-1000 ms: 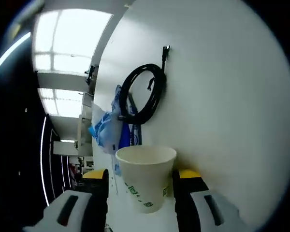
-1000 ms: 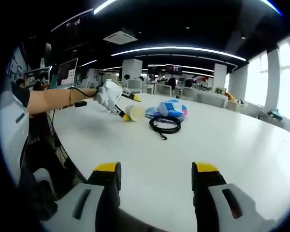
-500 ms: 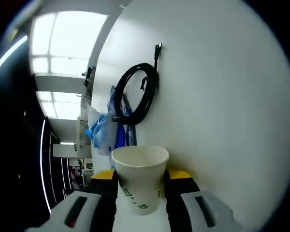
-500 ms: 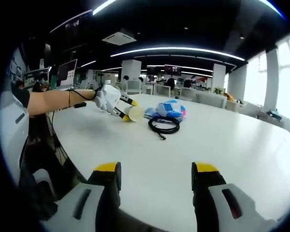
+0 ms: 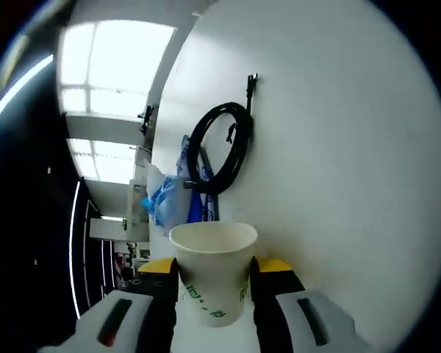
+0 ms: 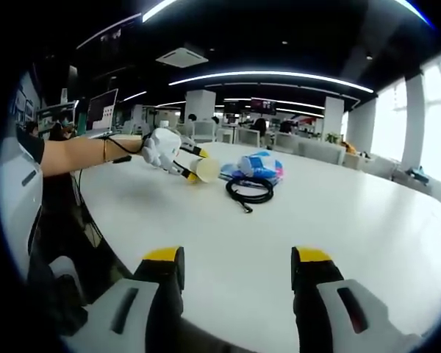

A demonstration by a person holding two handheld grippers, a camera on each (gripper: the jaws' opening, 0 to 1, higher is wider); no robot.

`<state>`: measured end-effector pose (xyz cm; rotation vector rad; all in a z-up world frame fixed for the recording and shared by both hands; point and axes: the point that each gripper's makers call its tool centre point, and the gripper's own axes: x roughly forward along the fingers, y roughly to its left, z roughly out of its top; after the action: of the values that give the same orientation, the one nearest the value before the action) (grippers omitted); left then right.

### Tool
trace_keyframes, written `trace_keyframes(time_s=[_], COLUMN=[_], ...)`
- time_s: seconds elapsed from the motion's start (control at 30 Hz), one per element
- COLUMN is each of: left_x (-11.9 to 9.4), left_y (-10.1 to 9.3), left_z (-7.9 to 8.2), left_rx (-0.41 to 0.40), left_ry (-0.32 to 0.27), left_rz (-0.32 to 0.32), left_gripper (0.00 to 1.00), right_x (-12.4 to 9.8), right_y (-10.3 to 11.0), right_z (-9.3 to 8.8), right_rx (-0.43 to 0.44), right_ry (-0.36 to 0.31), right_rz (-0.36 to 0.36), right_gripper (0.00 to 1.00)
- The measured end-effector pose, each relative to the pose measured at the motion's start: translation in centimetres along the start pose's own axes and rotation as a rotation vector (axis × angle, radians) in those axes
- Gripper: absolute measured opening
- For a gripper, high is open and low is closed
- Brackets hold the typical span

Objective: Arrange the tabletop items into an orderly group along one side of the table until the central work area is clear of visible clutter.

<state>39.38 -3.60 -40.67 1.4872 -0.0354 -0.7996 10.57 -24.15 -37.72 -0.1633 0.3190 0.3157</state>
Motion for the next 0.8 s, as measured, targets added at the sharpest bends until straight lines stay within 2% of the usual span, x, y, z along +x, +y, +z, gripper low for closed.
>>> trace_keyframes(time_s=[0.13, 0.37, 0.43, 0.57, 0.7, 0.8], left_x=[-0.4, -0.9, -1.4, -2.4, -2.6, -2.8], left_y=[0.8, 0.8, 1.4, 2.6, 3.2, 3.5], left_z=[0.1, -0.4, -0.4, -0.7, -1.8, -2.3], left_rx=[-0.042, -0.063, -0.143, -0.231, -0.315, -0.334], left_ry=[-0.025, -0.037, -0.062, -0.107, -0.099, -0.093], left_rz=[0.053, 0.093, 0.141, 0.235, 0.261, 0.283], left_gripper=[0.38, 0.38, 0.38, 0.38, 0.38, 0.38], right_x=[-0.1, -0.1, 0.0, 0.0, 0.2, 0.3], right_y=[-0.1, 0.0, 0.0, 0.0, 0.0, 0.2], right_z=[0.0, -0.1, -0.1, 0.0, 0.1, 0.2], right_rx=[0.0, -0.001, -0.004, -0.004, -0.002, -0.004], right_ry=[0.0, 0.001, 0.003, 0.003, 0.004, 0.004], right_rz=[-0.004, 0.001, 0.001, 0.001, 0.002, 0.007], right_gripper=[0.56, 0.56, 0.56, 0.56, 0.56, 0.56])
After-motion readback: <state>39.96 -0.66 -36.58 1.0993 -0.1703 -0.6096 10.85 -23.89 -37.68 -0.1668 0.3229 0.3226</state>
